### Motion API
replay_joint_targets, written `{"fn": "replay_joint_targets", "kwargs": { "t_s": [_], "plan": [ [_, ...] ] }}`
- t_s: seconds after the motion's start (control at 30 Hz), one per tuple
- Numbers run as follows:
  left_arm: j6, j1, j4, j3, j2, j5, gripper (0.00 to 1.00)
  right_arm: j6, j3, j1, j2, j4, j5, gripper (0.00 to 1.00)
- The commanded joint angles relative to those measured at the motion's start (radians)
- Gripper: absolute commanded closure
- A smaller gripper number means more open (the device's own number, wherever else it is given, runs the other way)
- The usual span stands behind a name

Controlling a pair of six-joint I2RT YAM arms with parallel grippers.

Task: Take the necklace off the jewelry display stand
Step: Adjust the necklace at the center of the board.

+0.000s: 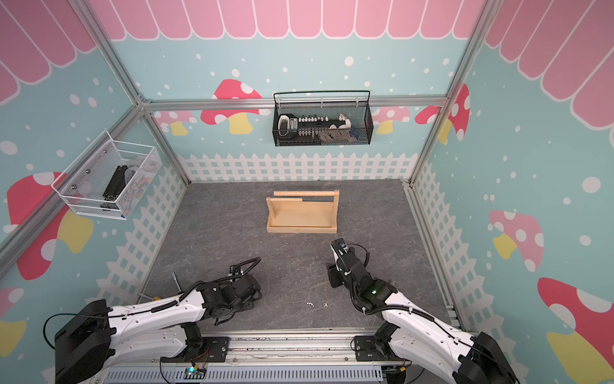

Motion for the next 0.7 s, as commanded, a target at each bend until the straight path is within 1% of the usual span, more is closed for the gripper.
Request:
{"fn": "replay_joint_targets", "kwargs": {
  "t_s": [0.0, 0.1, 0.23, 0.33, 0.4, 0.57, 0.6, 0.67],
  "plan": [
    [-0.019, -0.030, -0.063, 0.004, -0.034, 0.000, 0.54, 0.010, -0.010, -0.002, 0.000, 0.001, 0.011, 0.49],
    [-0.004, -0.074, -0.097, 0.073, -0.064, -0.054, 0.53, 0.011, -0.010, -0.002, 0.005, 0.003, 0.010, 0.49],
    [0.026, -0.080, -0.105, 0.152, -0.032, -0.047, 0.52, 0.010, -0.010, -0.002, 0.009, 0.003, 0.010, 0.49],
    [0.049, -0.084, -0.093, 0.197, 0.032, -0.040, 0.52, 0.011, -0.010, -0.002, 0.008, 0.003, 0.011, 0.49],
    [0.068, -0.085, -0.054, 0.208, 0.081, -0.027, 0.52, 0.010, -0.011, -0.002, 0.007, 0.003, 0.011, 0.49],
    [0.106, -0.084, -0.017, 0.259, 0.226, -0.027, 0.52, 0.009, -0.013, -0.002, 0.008, 0.003, 0.012, 0.49],
    [0.109, -0.084, -0.015, 0.268, 0.247, 0.000, 0.52, 0.010, -0.014, -0.002, 0.009, 0.003, 0.013, 0.49],
    [0.117, -0.085, -0.002, 0.281, 0.277, 0.007, 0.53, 0.009, -0.011, -0.002, 0.012, 0.003, 0.011, 0.49]
  ]
}}
